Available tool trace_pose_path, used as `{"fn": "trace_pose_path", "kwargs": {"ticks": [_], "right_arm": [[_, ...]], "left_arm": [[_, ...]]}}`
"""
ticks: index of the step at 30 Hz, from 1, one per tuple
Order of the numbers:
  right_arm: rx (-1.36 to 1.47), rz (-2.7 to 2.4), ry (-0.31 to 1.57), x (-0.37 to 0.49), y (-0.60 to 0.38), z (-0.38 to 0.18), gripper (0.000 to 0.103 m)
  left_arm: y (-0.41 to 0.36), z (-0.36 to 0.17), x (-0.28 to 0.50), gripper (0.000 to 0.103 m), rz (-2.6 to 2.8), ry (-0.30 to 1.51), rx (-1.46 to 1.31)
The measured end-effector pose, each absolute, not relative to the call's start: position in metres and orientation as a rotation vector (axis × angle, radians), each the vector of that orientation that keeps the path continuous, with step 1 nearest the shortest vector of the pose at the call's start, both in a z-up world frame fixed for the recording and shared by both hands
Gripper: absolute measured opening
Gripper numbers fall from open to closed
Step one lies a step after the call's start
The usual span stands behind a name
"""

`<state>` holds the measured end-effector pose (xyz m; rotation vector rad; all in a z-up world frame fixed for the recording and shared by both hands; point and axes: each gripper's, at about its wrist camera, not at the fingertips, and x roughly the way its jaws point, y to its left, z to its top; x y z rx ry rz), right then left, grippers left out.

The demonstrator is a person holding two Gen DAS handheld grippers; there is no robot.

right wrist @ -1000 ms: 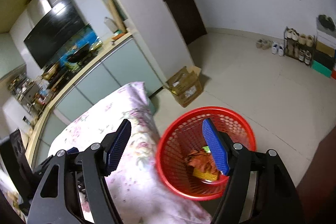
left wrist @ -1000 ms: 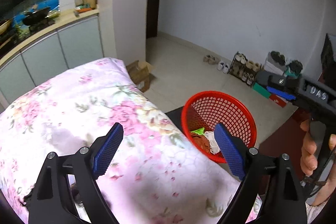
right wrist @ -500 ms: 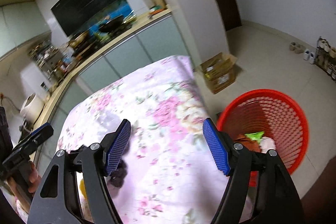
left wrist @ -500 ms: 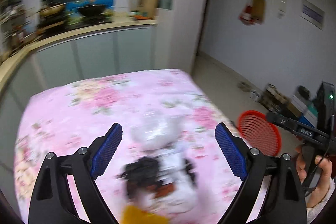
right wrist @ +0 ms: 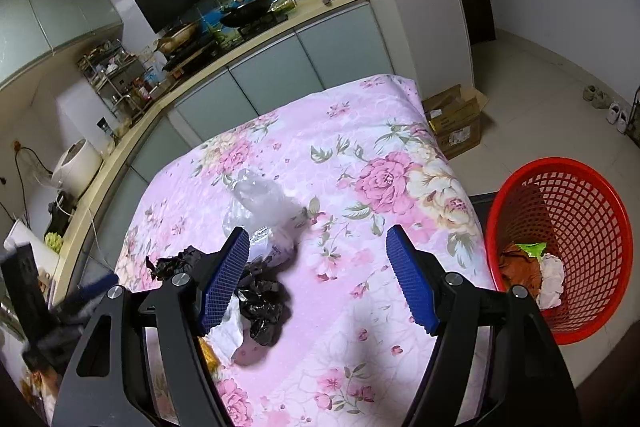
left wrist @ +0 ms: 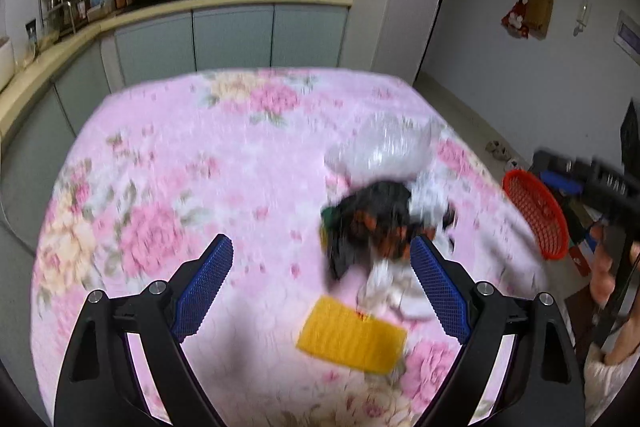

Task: Collect trash
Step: 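Return the left tool to the bed and grasp the yellow foam net, then grasp the black plastic bag bundle with the right tool while the left tool holds the yellow net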

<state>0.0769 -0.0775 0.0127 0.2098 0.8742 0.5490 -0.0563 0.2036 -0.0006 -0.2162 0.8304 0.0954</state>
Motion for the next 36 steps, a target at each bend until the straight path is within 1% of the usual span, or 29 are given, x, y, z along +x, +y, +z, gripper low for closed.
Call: {"fn": "trace_pose_path", "kwargs": {"ticks": [5,12,16,21,26,28,29,36], "right_arm": [[0.193,0.54,0.891,0.08,-0.073,0.006,0.069],[0.169,0.569,0.929,0.078,-0.055,-0.007,0.069],[0.158,0.583,0.944,0.076,-0.048,-0.011,0.069],[0.153,0.582,0.961,0.076,-0.045,-0.017,0.069],[0.15,0.588,0.971,0.076,-0.043,-0.02,0.069],[0.148,0.59,0.973,0.076,-0.041,-0.021,0.069],[0.148,0.59,0.973,0.076,-0.041,-0.021,0.069],[0.144,0.6,0.977,0.074,-0.037,-0.024,0.069]], "left_arm": [[0.19,-0.034,-0.064,0.087,0.047,0.905,-0.224],[0.168,-0.066,-0.061,0.087,-0.017,0.98,-0.202],[0.165,-0.078,-0.059,0.087,0.0,0.989,-0.181],[0.165,-0.078,-0.062,0.086,0.001,0.968,-0.172],[0.17,-0.079,-0.07,0.074,0.017,0.955,-0.156],[0.174,-0.079,-0.073,0.068,0.024,0.951,-0.153],[0.175,-0.079,-0.076,0.066,0.025,0.948,-0.156],[0.193,-0.074,-0.083,0.042,0.061,0.936,-0.23]]}}
